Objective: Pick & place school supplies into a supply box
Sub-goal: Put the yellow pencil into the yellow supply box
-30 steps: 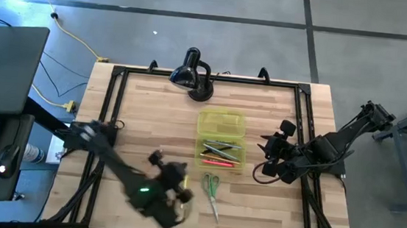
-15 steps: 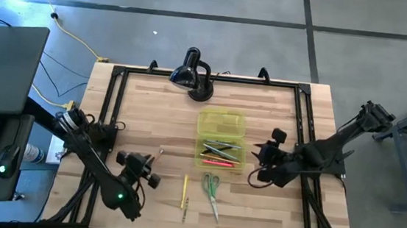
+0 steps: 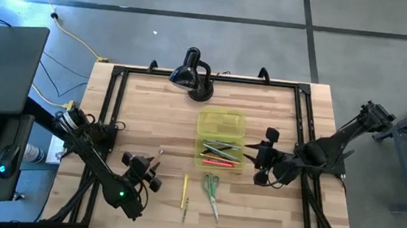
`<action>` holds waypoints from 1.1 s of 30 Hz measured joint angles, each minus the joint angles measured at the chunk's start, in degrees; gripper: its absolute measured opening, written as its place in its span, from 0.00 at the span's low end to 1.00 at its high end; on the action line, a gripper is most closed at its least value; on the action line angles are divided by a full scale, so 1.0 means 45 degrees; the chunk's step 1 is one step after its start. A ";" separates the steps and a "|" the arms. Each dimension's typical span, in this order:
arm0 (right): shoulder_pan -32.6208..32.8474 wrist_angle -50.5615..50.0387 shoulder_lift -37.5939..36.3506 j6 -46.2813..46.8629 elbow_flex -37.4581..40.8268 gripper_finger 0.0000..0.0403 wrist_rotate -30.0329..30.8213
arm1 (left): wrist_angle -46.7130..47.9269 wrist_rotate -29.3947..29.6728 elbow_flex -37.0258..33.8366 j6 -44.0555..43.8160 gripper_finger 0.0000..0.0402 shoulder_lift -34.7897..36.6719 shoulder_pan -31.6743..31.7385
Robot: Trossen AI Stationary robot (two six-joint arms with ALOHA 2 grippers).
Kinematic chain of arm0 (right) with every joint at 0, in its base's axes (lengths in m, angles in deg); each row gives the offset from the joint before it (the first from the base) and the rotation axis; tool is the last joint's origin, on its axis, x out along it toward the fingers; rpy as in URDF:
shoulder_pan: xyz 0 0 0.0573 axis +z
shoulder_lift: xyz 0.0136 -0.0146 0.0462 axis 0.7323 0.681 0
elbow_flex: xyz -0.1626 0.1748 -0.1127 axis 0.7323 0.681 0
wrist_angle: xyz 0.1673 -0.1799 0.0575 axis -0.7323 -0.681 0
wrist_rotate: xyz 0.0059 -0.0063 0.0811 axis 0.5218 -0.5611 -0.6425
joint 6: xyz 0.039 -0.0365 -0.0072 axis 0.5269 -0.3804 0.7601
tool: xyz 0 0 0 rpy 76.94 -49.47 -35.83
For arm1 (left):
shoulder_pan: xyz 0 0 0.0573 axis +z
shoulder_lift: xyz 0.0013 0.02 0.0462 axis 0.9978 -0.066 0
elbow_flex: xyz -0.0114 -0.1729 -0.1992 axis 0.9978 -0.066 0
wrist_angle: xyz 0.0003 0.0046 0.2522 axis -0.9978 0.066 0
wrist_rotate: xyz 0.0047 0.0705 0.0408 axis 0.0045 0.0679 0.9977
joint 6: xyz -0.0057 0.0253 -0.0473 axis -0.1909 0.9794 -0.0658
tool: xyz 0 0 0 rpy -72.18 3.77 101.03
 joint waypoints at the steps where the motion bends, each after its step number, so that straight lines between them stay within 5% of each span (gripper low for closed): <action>1: 0.0000 0.0009 0.0000 0.0000 0.0014 0.28 -0.0019 | -0.0214 0.0225 0.0000 0.0306 0.44 -0.0049 0.0000; 5: 0.0000 0.0123 0.0000 0.0033 0.0269 0.28 -0.0399 | -0.0463 0.1351 0.0000 0.1016 0.43 -0.0500 0.0000; 12: 0.0000 0.0057 0.0005 0.0618 0.0432 0.28 -0.1185 | -0.0673 0.1428 -0.0391 0.0836 0.42 -0.1334 0.0000; 24: 0.0000 0.0132 0.0005 0.0643 0.0432 0.28 -0.1219 | -0.6060 0.2388 -0.3954 0.0446 0.42 -0.1472 -0.0005; 33: 0.0000 0.0135 0.0005 0.0593 0.0437 0.28 -0.1146 | -0.9666 0.1861 -0.5937 0.0868 0.42 -0.1428 -0.0024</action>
